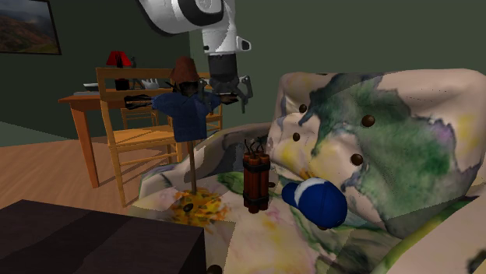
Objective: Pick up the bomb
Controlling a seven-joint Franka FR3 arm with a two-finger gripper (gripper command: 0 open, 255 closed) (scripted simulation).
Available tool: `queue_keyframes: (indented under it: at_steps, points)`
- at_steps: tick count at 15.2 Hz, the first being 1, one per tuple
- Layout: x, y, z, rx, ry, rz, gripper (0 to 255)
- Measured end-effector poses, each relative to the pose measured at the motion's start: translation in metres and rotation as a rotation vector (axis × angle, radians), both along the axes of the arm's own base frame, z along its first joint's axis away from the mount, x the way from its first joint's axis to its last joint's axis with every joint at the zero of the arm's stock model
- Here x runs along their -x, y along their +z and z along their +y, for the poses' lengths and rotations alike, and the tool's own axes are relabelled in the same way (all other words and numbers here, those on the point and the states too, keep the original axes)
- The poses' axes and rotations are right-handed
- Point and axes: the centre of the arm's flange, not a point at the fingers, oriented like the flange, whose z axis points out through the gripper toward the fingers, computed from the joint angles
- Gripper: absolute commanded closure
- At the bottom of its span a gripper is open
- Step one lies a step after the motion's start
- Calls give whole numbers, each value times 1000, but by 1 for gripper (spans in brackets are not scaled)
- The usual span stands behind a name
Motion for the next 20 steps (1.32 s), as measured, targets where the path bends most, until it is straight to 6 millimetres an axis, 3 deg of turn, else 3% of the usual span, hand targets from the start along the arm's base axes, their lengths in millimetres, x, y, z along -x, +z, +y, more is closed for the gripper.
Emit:
queue_keyframes:
  at_steps: [8,16,17,20]
  points:
    - [-46,-71,-66,1,8,-2,0]
    - [-47,-112,-73,0,9,-3,0]
    - [-47,-115,-73,0,9,-3,255]
    - [-48,-116,-73,1,10,-5,255]
